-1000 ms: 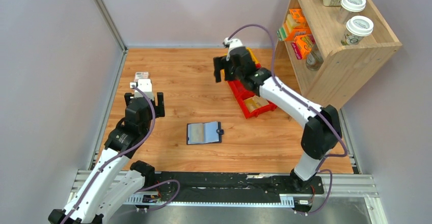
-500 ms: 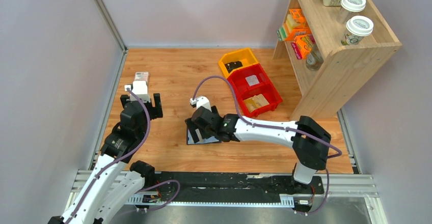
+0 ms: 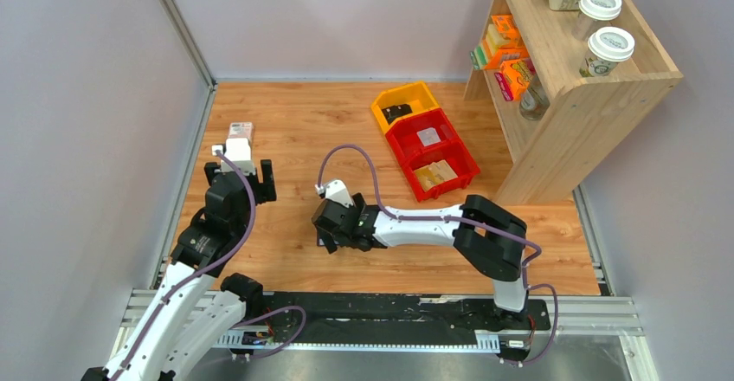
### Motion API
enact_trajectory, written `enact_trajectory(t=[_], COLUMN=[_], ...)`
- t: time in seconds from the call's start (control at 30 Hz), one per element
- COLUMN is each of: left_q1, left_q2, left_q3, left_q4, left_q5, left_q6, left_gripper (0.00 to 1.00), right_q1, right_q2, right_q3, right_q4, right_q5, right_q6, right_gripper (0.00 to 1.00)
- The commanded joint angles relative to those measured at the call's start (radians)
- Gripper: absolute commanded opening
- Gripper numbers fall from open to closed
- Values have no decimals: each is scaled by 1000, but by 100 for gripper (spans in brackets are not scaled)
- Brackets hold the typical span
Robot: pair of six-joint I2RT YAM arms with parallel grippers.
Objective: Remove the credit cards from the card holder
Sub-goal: Remove the credit card from the card holder.
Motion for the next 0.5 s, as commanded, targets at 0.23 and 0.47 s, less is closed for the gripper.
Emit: enact_trajectory(t=[0.23,0.47], left_q1=[0,-2], left_q2=[19,27], left_q3=[14,14], left_q4=[8,9], left_q5=[-4,2], left_q6=[-10,-10], left_gripper=[87,87], right_q1=[-49,-69], right_q2=[-5,-83], right_q3=[-52,-94], right_q4=[62,96], right_q5=[111,106], right_q6=[-66,-106], right_gripper=[76,54])
